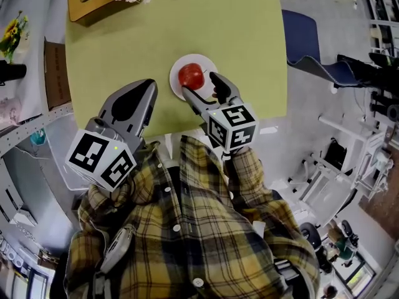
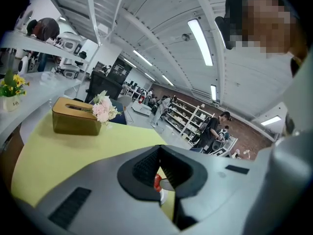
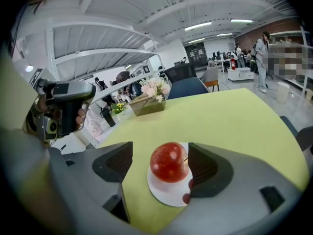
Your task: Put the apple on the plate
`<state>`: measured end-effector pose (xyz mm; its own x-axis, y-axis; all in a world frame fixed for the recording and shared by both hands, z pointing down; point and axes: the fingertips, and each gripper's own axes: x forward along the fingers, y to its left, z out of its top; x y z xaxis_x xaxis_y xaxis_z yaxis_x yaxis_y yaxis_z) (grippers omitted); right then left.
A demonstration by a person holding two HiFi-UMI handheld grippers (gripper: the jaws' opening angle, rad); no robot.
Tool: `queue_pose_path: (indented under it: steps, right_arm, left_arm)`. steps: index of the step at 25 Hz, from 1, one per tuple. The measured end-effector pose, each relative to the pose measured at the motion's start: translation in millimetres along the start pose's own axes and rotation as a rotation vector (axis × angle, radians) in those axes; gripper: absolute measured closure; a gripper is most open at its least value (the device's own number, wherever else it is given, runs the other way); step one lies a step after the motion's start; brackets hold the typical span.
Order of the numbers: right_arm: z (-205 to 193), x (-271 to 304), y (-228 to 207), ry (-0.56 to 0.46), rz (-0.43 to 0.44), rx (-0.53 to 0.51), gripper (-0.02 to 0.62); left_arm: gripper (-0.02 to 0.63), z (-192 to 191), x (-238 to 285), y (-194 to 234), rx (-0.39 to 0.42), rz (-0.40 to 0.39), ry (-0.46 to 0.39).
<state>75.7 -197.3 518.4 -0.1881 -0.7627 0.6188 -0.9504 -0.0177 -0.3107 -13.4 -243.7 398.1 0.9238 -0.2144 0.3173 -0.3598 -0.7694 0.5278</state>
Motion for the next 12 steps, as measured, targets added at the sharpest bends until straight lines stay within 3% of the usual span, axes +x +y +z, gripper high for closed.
queue_pose_path:
  steps: [3,7,12]
  right_arm:
    - [20,-14,12,-0.048,0.023,0.015,0.258]
    - [47,-32,35,-0.123,0.119,0.028,0.277]
    - [90,-63,65,-0.252,0.189,0.009,0.369]
  left_arm:
    - [0.598,15,-9,-11,0.024,-0.008,-0.034]
    - [0.598,29,-14,-21,0.051,-0.019,-0.074]
    - [0.598,43,-19,-38,0.078,-0.046,-0.126]
